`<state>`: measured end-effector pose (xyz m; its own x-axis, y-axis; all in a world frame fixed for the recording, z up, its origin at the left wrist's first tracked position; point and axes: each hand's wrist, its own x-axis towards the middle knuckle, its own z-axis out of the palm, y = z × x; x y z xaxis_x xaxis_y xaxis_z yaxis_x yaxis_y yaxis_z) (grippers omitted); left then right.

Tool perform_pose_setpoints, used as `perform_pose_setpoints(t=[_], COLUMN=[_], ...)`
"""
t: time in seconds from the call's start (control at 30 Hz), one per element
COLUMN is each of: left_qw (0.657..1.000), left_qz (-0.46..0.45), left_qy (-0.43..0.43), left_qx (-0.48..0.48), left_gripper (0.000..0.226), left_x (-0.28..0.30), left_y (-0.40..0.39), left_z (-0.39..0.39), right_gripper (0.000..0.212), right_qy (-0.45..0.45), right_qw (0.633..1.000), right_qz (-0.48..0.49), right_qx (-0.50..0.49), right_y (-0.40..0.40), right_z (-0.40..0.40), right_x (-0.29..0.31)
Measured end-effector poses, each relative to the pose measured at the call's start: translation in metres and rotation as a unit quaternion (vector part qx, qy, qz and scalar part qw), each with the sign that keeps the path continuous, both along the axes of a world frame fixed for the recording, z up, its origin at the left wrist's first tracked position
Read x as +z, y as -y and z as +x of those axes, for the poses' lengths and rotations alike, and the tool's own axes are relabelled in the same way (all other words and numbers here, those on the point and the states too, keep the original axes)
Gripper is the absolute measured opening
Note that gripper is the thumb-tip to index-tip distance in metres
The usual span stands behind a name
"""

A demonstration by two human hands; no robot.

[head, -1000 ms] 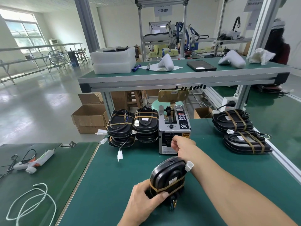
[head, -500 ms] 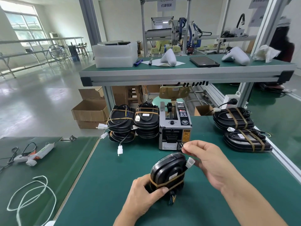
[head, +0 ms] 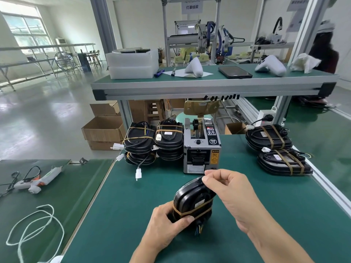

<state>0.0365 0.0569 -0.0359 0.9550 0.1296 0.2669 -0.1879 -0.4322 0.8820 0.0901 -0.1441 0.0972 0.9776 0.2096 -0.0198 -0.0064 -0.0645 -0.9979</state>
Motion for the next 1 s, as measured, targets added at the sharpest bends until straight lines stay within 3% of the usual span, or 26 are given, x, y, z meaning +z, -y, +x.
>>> perform_pose_setpoints(t=[0.57, 1.0], left_qw=[1.0, 1.0], left_qz=[0.001, 0.001], left_qy=[0.001, 0.005], left_qx=[-0.001, 0.007], left_gripper=[0.038, 0.041], left_x=[0.001, 0.001], left_y=[-0.001, 0.0], left_z=[-0.001, -0.001], right_gripper=[0.006, 0.008], right_qy=[0.082, 0.068], right_qw=[0.987, 0.988], right_qz=[-0.117, -0.115], right_qx=[-0.074, -0.073], right_y=[-0.011, -0.011], right_z=[-0.004, -0.002], right_x=[-0.008, -0.006])
